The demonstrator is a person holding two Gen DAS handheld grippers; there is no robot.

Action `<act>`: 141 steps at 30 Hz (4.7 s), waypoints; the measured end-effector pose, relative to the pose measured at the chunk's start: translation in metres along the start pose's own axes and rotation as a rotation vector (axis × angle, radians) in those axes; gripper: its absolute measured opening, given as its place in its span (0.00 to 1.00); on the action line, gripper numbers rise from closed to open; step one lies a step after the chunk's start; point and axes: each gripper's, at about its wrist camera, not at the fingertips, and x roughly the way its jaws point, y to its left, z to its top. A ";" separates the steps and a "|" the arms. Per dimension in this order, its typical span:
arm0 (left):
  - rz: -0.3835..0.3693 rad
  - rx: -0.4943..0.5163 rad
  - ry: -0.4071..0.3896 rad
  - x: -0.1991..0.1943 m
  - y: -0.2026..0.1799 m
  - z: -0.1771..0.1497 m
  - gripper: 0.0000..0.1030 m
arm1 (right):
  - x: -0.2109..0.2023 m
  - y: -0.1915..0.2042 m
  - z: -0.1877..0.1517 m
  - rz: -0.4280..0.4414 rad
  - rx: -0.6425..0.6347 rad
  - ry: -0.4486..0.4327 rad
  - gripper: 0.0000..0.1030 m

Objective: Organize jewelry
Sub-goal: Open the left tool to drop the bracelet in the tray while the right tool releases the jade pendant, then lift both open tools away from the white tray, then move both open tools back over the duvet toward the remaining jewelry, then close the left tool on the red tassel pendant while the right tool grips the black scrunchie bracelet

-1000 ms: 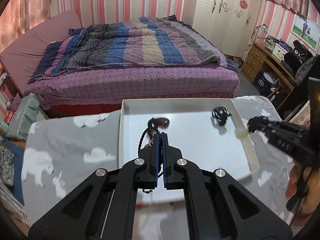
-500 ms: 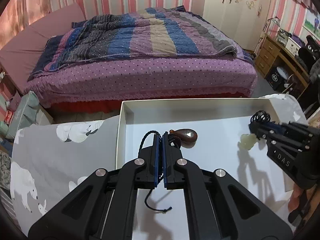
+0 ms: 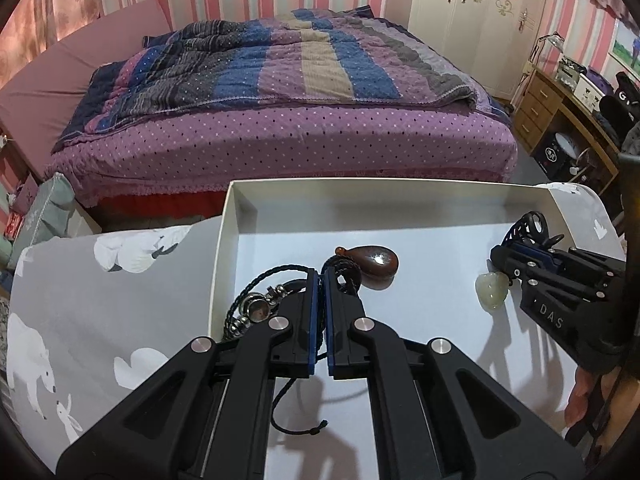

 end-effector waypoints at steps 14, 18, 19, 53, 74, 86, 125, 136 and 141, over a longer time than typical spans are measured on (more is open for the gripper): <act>0.012 -0.006 -0.042 -0.023 -0.008 -0.002 0.40 | -0.028 0.005 0.000 -0.039 -0.017 -0.031 0.46; 0.018 -0.004 -0.088 -0.051 -0.010 -0.003 0.69 | -0.050 -0.006 0.000 -0.045 0.008 -0.058 0.65; 0.017 -0.005 -0.106 -0.061 -0.010 -0.004 0.77 | -0.055 -0.009 0.000 -0.037 0.017 -0.064 0.69; 0.072 -0.013 -0.189 -0.240 0.004 -0.123 0.97 | -0.305 -0.069 -0.107 -0.083 0.106 -0.194 0.89; 0.059 -0.041 -0.180 -0.248 0.013 -0.208 0.97 | -0.300 -0.053 -0.207 -0.096 0.070 -0.205 0.91; 0.034 -0.094 -0.084 -0.211 0.033 -0.248 0.97 | -0.263 -0.064 -0.250 -0.142 0.075 -0.181 0.91; -0.077 0.006 0.022 -0.193 0.031 -0.244 0.81 | -0.202 -0.017 -0.230 -0.027 0.046 -0.055 0.77; -0.048 0.086 0.156 -0.156 0.010 -0.235 0.50 | -0.173 -0.008 -0.215 0.035 0.035 0.023 0.61; -0.038 0.094 0.190 -0.142 0.009 -0.233 0.34 | -0.166 -0.004 -0.213 0.045 0.026 0.043 0.55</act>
